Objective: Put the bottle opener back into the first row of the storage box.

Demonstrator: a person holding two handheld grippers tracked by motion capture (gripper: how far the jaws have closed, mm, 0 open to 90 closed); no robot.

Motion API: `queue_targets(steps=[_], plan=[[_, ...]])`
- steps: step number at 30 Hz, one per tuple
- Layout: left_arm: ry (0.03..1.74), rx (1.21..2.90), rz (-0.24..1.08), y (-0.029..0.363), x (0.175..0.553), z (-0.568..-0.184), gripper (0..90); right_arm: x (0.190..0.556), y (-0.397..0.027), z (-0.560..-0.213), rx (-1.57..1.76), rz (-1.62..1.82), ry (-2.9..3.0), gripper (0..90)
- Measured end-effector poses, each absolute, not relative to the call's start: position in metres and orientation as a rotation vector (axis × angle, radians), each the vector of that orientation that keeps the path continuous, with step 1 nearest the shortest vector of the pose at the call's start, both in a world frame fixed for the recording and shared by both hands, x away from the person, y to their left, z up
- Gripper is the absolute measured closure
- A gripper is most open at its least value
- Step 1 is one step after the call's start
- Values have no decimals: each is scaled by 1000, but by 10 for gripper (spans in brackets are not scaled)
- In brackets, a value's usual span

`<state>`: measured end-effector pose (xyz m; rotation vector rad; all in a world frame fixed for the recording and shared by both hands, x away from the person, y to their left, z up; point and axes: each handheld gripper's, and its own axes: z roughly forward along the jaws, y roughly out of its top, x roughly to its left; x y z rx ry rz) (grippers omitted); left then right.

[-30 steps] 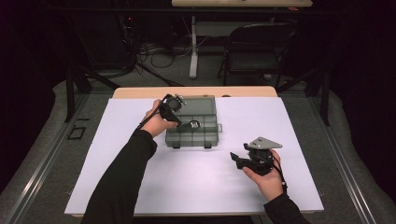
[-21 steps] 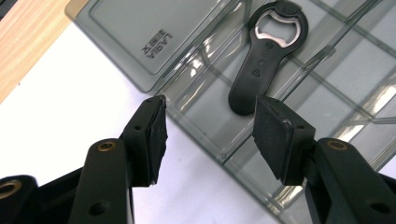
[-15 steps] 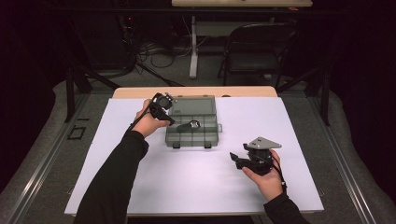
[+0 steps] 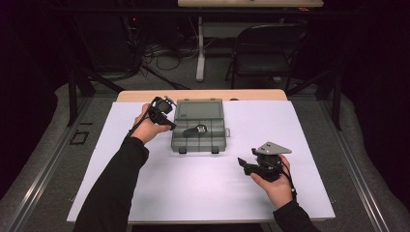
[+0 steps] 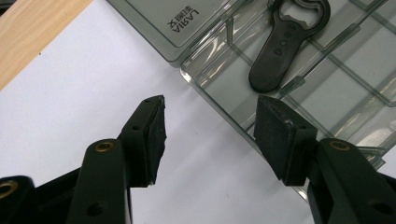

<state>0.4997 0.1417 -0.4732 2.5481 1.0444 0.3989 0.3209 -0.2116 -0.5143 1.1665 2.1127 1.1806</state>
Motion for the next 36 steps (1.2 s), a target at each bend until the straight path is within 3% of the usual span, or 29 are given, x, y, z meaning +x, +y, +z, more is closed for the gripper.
queue_targets(steps=[23,36], plan=[[1230,2424,226,150,495,-500,457,338,-202,-508,1149,1162,2141,313],[1224,2430,174,138,484,-516,459,352,-198,-501,1156,1176,2150,296]])
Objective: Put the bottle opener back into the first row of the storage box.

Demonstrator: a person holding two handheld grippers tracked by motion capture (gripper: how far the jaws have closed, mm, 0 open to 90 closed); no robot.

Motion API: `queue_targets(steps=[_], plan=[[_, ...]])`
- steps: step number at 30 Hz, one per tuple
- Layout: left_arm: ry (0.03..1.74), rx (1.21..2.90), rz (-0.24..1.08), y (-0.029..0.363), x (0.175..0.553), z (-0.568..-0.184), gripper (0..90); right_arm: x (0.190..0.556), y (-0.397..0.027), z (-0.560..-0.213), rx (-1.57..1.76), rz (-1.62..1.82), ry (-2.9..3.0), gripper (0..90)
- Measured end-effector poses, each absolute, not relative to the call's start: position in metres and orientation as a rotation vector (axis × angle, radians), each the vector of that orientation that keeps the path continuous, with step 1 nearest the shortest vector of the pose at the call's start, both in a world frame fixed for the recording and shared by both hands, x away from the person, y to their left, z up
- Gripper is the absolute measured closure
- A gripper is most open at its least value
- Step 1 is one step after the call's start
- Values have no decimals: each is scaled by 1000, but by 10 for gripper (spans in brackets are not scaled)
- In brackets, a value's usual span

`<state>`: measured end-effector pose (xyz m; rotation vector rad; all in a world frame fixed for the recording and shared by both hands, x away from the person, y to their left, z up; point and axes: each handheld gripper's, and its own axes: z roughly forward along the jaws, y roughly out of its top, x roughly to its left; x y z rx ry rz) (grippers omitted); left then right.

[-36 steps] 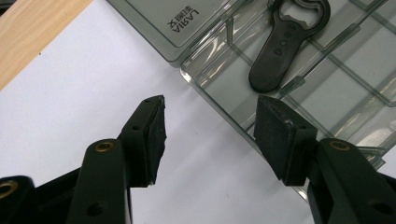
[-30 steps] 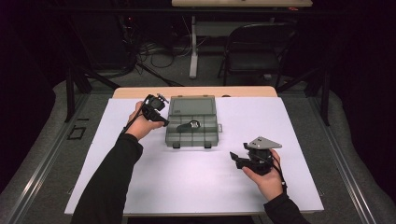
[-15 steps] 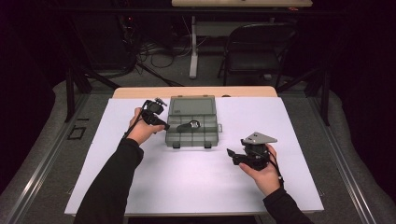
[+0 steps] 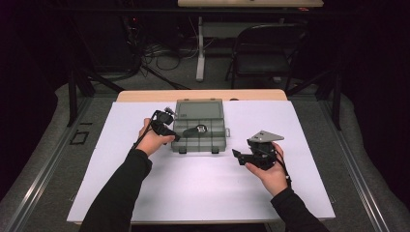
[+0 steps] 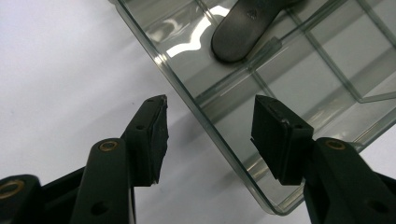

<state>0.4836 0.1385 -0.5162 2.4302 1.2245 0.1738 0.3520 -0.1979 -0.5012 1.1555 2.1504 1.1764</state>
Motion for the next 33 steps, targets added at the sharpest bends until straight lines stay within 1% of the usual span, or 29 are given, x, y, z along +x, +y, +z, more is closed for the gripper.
queue_targets(steps=[5,7,8,13,19,21,26,33], plan=[[1253,2412,172,140,482,-523,472,358,-192,-496,1142,1178,2160,292],[1265,2406,171,141,482,-526,501,361,-189,-494,1125,1171,2166,291],[1262,2403,176,141,482,-527,501,361,-189,-494,1125,1171,2166,291],[1282,2398,172,138,482,-529,577,364,-186,-491,1111,1165,2169,291],[1283,2427,207,133,479,-532,607,370,-188,-492,1130,1164,2174,292],[1283,2428,206,132,479,-532,640,373,-188,-491,1131,1157,2176,292],[1279,2436,222,131,478,-532,647,381,-187,-486,1135,1153,2180,292],[1289,2425,202,132,478,-533,655,392,-179,-475,1123,1139,2195,292]])
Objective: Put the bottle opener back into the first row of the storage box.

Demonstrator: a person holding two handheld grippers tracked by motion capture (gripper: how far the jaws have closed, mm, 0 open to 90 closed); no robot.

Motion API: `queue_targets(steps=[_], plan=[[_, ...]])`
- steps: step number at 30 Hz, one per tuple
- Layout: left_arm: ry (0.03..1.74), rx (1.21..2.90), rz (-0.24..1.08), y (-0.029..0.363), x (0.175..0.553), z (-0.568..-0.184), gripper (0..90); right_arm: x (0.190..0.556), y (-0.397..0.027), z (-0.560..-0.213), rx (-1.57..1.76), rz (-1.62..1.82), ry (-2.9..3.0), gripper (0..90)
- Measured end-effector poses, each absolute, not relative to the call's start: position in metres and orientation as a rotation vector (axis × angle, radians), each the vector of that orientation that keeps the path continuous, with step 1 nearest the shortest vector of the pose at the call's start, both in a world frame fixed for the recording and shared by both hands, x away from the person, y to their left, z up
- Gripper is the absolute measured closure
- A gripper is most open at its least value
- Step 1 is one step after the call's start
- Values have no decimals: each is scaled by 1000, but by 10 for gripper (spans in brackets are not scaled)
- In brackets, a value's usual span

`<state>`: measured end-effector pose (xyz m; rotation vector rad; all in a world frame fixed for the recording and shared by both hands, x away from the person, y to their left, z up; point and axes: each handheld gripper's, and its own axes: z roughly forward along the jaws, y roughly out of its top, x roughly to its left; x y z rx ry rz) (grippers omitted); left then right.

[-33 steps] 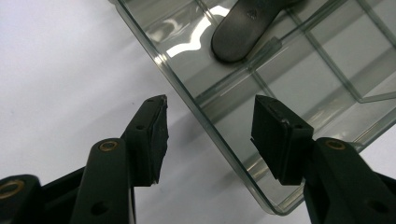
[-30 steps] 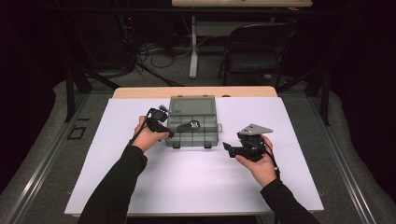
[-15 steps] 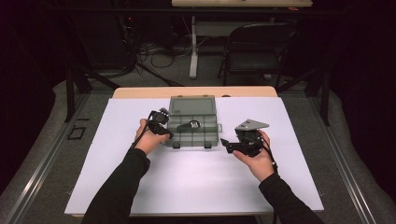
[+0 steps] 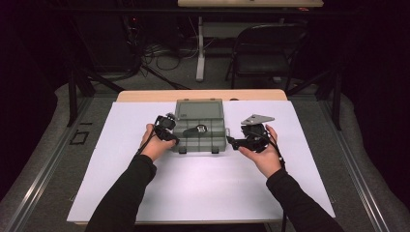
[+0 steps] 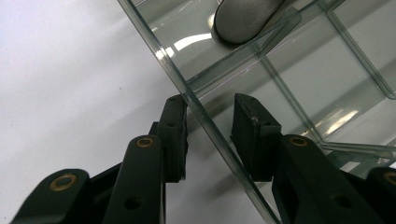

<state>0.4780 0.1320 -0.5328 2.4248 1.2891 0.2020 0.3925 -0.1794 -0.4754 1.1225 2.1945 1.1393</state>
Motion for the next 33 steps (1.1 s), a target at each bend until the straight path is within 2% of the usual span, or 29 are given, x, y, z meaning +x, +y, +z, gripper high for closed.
queue_targets(steps=[8,13,15,33], plan=[[1314,2399,175,135,479,-534,644,407,-166,-461,1105,1136,2201,292],[1310,2406,193,135,479,-534,602,420,-161,-454,1118,1138,2206,304],[1299,2407,185,134,479,-533,645,427,-157,-451,1125,1129,2206,308],[1330,2364,197,134,475,-535,664,467,-140,-442,1170,1046,2202,318]])
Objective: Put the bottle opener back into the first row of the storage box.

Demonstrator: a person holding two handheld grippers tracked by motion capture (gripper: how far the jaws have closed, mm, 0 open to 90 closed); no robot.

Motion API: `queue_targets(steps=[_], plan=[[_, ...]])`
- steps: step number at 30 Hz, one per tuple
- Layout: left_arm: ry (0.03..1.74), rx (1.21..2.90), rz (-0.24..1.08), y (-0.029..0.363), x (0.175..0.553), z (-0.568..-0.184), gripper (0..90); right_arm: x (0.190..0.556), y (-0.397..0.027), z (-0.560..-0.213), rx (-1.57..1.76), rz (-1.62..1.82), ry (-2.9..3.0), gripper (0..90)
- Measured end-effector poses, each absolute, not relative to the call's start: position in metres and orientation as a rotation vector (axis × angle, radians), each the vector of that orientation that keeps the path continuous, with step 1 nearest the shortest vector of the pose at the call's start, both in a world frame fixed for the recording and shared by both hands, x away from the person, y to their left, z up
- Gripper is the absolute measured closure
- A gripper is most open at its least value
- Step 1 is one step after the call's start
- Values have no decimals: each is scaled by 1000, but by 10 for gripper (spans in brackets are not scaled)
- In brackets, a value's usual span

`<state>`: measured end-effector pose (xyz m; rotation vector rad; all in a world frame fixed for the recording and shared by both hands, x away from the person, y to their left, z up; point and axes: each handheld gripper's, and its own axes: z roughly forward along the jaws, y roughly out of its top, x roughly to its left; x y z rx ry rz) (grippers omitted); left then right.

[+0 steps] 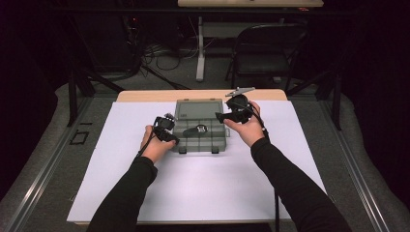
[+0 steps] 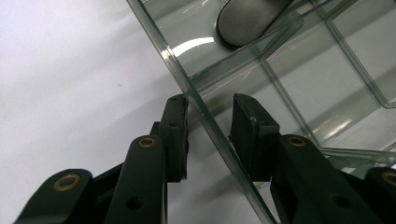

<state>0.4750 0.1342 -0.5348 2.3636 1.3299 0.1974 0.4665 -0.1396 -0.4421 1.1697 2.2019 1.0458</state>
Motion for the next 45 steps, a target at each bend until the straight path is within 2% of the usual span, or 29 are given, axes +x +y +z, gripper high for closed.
queue_targets(steps=[29,45], plan=[[1340,2358,193,135,475,-535,674,522,-107,-442,1292,964,2161,325],[1342,2356,201,134,475,-535,676,549,-116,-479,1394,923,2165,375]])
